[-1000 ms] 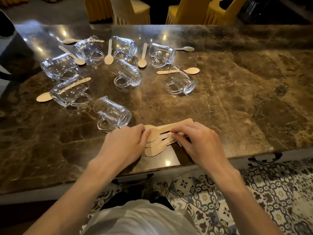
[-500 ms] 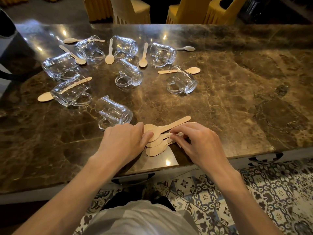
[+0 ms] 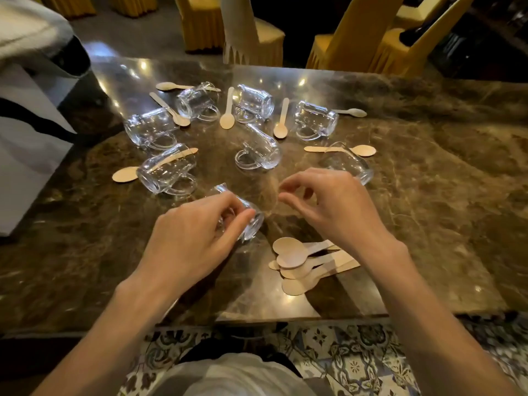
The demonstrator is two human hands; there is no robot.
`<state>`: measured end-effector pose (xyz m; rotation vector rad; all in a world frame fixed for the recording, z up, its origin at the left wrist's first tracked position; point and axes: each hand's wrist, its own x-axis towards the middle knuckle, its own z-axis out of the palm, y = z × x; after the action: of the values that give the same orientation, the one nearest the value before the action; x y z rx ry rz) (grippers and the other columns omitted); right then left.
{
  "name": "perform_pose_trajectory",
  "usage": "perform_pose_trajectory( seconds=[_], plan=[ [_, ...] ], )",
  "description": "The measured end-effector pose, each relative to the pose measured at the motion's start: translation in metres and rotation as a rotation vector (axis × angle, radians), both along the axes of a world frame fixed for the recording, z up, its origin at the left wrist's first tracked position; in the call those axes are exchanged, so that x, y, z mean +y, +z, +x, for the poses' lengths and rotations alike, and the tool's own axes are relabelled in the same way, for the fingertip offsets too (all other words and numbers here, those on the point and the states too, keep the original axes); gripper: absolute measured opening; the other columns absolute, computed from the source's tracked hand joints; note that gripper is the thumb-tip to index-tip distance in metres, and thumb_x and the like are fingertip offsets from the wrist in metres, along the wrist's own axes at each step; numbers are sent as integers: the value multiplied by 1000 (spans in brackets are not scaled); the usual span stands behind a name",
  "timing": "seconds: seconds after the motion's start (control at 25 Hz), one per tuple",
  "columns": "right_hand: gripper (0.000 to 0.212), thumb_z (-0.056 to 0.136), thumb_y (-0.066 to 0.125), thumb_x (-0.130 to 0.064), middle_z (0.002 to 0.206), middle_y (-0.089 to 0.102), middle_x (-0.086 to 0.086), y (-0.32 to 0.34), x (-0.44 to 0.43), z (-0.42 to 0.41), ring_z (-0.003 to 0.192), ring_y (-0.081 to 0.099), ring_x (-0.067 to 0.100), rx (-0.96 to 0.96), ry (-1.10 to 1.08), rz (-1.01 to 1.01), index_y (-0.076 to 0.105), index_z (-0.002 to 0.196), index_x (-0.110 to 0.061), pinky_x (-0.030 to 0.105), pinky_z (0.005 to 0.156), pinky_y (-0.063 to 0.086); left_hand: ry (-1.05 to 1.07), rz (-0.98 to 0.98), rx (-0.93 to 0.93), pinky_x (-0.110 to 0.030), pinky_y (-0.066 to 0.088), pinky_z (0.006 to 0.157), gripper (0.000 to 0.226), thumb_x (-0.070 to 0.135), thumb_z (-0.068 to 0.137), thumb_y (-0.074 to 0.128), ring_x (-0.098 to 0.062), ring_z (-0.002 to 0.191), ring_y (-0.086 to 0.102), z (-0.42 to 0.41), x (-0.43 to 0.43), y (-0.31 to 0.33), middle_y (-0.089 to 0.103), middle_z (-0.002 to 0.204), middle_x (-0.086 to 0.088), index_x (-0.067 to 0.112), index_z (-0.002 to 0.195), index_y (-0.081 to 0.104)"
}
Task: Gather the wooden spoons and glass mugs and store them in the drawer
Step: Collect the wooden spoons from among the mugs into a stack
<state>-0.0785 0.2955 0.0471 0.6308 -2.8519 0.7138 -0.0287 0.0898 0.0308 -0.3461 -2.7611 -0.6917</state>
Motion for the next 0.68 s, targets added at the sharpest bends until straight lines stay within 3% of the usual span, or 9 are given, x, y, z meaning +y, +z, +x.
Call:
perform_pose_trajectory(
  seconds=[0.12,0.32,0.52,0.68],
  plan=[
    [22,83,65,-40,90,70,-10,18,-36,-33,76,58,4,31,59,-12,70,99,-27,34,73,54,65,144,129,-23,45,63,16,41,90,54,-5,73,56,-13,-36,3,58,83,16,27,94,60],
    [19,84,65,-38,92,71,-10,37,-84,-80,76,56,2,52,136,-29,70,98,-25,27,73,52,186,217,173,-10,38,72,18,35,91,55,-2,87,52,-40,-82,-8,56,98,12,25,106,58],
    [18,85,64,-38,93,71,-8,44,-140,-133,75,55,2,80,193,16,71,96,-26,17,65,43,306,165,85,-26,42,79,24,36,92,49,-8,96,52,-65,-127,-26,58,109,3,21,109,60],
    [20,85,65,-39,97,71,-5,42,-180,-171,82,62,9,50,209,70,71,98,-25,29,73,53,366,104,-2,-28,40,83,23,29,94,49,-15,103,53,-77,-148,-38,59,114,1,21,111,63]
  ],
)
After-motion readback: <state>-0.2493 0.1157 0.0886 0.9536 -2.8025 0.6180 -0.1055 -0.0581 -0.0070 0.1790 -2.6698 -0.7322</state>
